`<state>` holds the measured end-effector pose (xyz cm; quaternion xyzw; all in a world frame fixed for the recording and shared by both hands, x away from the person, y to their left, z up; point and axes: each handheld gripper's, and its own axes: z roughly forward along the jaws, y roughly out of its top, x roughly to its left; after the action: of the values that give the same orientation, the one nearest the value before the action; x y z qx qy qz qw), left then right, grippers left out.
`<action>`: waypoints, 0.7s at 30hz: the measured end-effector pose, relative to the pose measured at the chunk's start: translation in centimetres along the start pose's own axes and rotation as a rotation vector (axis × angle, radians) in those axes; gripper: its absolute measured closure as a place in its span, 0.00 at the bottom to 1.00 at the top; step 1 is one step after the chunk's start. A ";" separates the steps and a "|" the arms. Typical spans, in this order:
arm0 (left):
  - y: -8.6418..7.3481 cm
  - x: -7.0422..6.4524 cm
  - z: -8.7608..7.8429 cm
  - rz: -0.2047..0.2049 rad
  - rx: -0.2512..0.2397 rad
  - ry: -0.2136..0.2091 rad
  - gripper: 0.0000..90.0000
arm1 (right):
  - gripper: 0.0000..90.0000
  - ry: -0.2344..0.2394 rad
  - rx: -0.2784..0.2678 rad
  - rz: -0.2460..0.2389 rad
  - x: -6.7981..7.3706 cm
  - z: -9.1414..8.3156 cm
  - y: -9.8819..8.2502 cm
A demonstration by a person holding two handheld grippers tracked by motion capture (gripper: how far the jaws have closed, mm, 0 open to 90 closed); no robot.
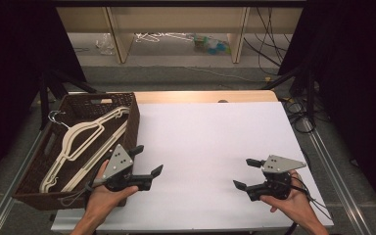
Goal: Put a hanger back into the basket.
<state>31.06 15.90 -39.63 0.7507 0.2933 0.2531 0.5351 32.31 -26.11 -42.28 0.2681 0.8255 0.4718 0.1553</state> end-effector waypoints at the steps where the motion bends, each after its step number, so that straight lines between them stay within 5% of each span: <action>1: -0.2 -0.1 -0.1 0.005 0.001 -0.001 0.18 | 0.19 -0.001 0.000 0.001 0.0 0.0 0.0; 16: -3.3 -2.1 -0.7 0.082 0.049 -0.005 0.18 | 0.19 -0.018 -0.023 0.000 1.5 -0.3 -0.3; 21: -3.8 -2.0 -1.4 0.071 0.045 -0.005 0.18 | 0.19 -0.030 -0.053 -0.004 2.0 -0.7 -0.6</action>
<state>28.03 16.34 -43.01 0.7730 0.2709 0.2633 0.5096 30.21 -25.66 -42.50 0.2695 0.8108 0.4891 0.1756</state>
